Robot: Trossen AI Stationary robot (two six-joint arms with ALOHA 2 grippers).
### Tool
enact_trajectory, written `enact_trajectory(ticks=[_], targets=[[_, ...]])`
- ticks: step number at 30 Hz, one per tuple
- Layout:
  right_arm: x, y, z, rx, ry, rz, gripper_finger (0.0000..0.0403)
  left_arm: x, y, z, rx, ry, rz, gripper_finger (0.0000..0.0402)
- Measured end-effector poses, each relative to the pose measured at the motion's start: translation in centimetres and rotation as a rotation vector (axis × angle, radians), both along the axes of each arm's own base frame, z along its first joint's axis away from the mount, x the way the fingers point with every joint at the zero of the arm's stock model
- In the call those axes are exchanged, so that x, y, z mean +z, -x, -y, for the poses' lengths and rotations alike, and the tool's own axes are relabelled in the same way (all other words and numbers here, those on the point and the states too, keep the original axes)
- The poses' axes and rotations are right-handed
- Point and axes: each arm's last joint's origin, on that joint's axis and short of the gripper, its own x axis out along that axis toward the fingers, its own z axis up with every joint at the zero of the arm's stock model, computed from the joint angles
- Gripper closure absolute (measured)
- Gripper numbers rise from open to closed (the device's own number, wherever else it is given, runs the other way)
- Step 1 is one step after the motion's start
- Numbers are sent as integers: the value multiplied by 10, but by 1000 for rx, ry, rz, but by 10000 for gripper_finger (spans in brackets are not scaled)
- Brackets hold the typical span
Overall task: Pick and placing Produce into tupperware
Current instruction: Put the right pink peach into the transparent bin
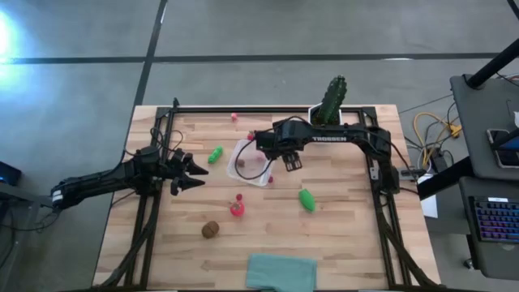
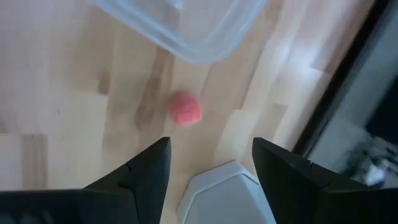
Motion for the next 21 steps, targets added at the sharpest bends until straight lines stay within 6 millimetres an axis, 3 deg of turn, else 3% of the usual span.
enact_trajectory(ticks=[5,12,21], targets=[[-4,6,11,89,-21,-80,183,0,0,0,0,0,-1,141],[-25,15,21,22,-117,-121,184,0,0,0,0,-1,4,141],[-51,4,26,-13,-157,-112,184,0,0,0,-1,-1,4,141]])
